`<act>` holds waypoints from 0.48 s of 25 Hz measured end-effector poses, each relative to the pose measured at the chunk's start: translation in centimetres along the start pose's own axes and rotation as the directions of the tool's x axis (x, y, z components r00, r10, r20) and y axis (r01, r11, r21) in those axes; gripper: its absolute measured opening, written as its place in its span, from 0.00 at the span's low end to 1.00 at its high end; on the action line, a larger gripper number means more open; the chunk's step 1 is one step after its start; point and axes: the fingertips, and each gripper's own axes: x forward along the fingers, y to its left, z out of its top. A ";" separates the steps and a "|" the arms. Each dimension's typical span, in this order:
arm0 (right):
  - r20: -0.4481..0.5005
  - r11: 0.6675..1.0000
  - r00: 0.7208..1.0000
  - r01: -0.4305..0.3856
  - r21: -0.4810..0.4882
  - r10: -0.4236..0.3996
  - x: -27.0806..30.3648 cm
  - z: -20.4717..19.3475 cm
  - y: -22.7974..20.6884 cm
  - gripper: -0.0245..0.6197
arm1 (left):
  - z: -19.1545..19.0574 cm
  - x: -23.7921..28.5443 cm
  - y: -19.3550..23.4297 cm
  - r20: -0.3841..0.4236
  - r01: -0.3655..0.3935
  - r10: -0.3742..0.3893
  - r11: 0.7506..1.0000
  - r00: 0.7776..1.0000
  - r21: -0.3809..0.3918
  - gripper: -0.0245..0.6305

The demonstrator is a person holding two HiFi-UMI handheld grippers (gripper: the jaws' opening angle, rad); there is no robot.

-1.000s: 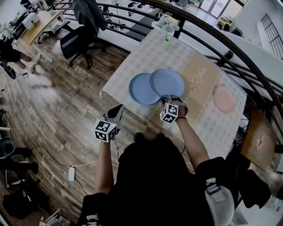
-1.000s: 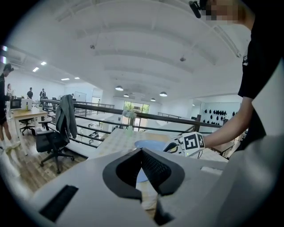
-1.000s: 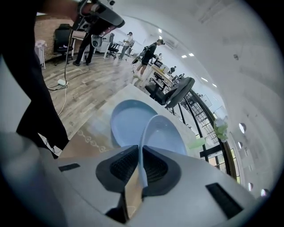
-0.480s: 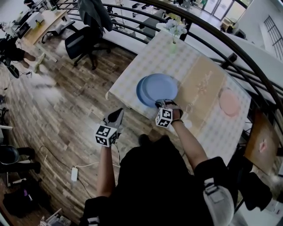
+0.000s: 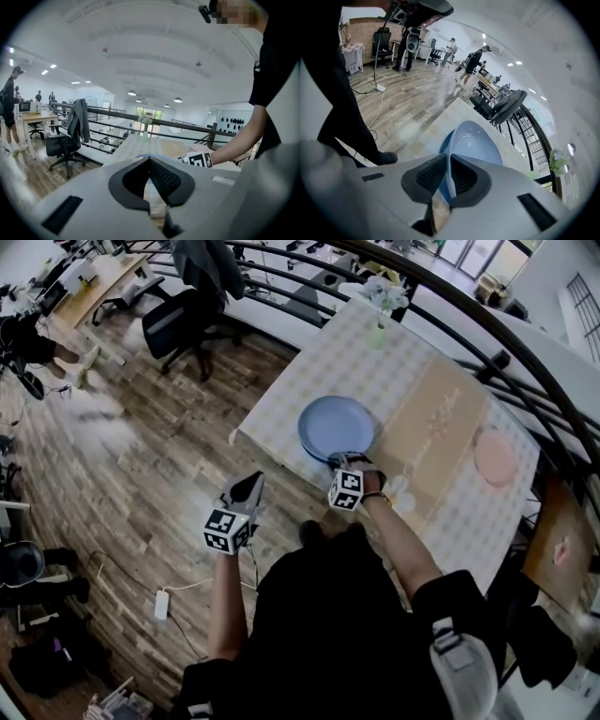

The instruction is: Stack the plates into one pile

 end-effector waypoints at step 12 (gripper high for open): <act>-0.042 0.998 0.997 -0.056 0.033 0.058 1.3 -0.9 0.8 0.07 | -0.5 0.2 0.2 -0.010 0.014 -0.014 1.000 1.000 0.004 0.04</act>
